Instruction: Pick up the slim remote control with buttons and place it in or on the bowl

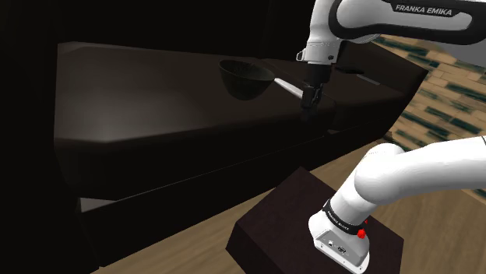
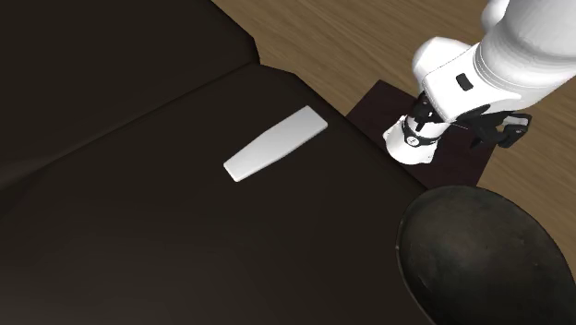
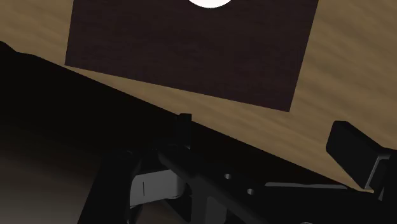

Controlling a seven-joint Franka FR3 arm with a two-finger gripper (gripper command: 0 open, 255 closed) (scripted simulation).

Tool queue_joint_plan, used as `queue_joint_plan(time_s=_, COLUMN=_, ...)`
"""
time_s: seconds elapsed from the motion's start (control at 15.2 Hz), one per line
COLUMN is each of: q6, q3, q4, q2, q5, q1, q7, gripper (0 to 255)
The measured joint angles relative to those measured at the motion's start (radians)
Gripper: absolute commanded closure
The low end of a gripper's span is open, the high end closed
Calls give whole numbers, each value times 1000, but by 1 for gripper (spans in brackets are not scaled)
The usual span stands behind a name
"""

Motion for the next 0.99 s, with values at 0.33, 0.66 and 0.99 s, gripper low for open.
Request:
queue_joint_plan(time_s=0.33, q6=62, q3=-30, q4=34, q2=67, q5=-34, q1=-34, q7=-8, gripper=0)
queue_joint_plan(time_s=0.66, q6=152, q3=-76, q4=121, q2=190, q5=-75, q1=-81, q7=-12, gripper=0)
queue_joint_plan(time_s=0.99, q6=230, q3=-127, q4=220, q2=311, q5=-107, q1=-126, q7=-23, gripper=0)
